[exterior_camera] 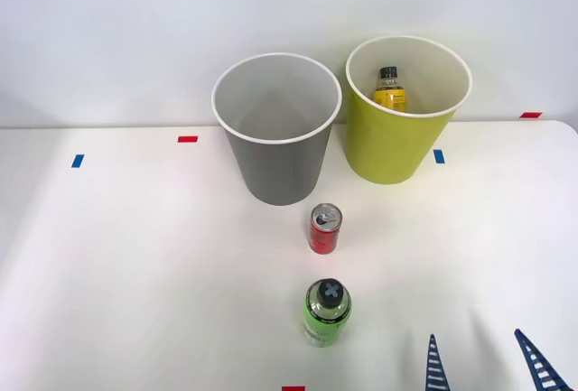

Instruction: Put cans in the gray bin, plastic bottles in the light green bin

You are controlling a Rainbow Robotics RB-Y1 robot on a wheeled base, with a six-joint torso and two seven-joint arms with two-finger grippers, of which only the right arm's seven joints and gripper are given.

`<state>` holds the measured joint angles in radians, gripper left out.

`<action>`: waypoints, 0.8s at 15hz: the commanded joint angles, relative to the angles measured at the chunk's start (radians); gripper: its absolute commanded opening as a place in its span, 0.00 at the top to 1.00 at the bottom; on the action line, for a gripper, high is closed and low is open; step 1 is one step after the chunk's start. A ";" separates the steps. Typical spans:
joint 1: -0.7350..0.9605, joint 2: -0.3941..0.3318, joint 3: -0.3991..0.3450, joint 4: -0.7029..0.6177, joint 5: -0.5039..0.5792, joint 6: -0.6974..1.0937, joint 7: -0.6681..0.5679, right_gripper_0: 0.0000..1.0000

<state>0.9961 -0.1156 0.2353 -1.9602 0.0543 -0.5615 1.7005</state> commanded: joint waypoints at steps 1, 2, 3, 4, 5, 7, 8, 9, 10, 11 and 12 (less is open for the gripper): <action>0.032 -0.029 0.030 0.000 -0.004 0.000 0.018 0.00; 0.039 -0.030 0.036 0.000 -0.001 0.002 0.025 0.00; 0.050 -0.035 0.049 0.000 -0.001 0.002 0.033 0.00; 0.058 -0.036 0.058 0.000 0.001 0.002 0.039 0.00; 0.065 -0.042 0.065 0.000 -0.002 0.002 0.041 0.00; 0.070 -0.045 0.076 0.000 -0.004 0.000 0.047 0.00; 0.070 -0.049 0.081 0.000 -0.008 -0.006 0.048 0.00; 0.070 -0.047 0.088 0.000 -0.011 -0.021 0.050 0.00; 0.069 -0.049 0.095 0.000 -0.013 -0.029 0.050 0.00; 0.070 -0.049 0.101 0.000 -0.014 -0.038 0.050 0.00; 0.069 -0.047 0.102 0.000 -0.016 -0.038 0.050 0.00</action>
<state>1.0656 -0.1637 0.3340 -1.9603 0.0407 -0.5967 1.7501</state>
